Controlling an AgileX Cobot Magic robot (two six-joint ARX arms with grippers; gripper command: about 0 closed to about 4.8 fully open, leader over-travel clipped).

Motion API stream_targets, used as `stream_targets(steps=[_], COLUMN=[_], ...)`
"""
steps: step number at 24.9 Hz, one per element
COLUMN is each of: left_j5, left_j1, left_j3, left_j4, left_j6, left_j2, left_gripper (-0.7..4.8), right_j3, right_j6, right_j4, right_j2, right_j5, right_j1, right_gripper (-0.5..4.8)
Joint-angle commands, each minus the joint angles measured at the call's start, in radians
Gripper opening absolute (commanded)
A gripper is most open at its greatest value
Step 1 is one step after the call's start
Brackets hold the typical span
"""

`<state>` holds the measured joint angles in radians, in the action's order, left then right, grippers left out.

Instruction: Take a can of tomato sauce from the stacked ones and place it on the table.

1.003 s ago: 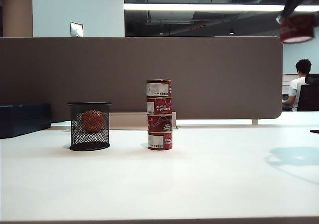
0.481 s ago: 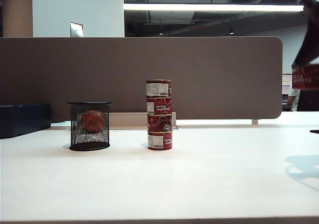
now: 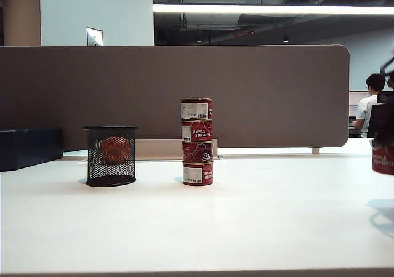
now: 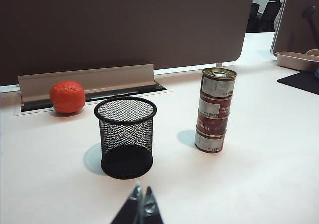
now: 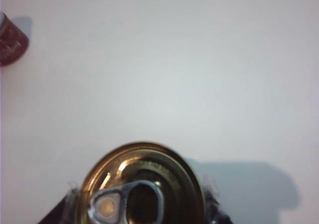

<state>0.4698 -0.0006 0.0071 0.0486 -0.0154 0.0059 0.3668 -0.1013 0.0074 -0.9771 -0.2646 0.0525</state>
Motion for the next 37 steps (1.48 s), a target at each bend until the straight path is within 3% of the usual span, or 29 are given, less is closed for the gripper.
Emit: stream_targets(steps=[1,27,32,37], left_j5=[0.002,0.005,0.005,0.006], left_j1=[0.003,0.002,0.002,0.002], left_j3=[0.004,0.004,0.004,0.004], left_j4=[0.013,0.013,0.013,0.013], left_j6=[0.004,0.003,0.003,0.003], left_j2=[0.0,0.0,0.0,0.0], left_gripper=[-0.06,-0.06,-0.06,-0.06], right_j3=[-0.043,-0.133,-0.133,-0.13], right_j6=[-0.004,-0.004,-0.034,-0.034], right_j4=[0.09,0.124,0.123,0.138], right_j2=[0.004,-0.002,-0.017,-0.014], right_j5=[0.004,0.057,0.057,0.056], right_j1=[0.001,0.001,0.001,0.001], right_gripper=[2.43,2.43,3.73,3.73])
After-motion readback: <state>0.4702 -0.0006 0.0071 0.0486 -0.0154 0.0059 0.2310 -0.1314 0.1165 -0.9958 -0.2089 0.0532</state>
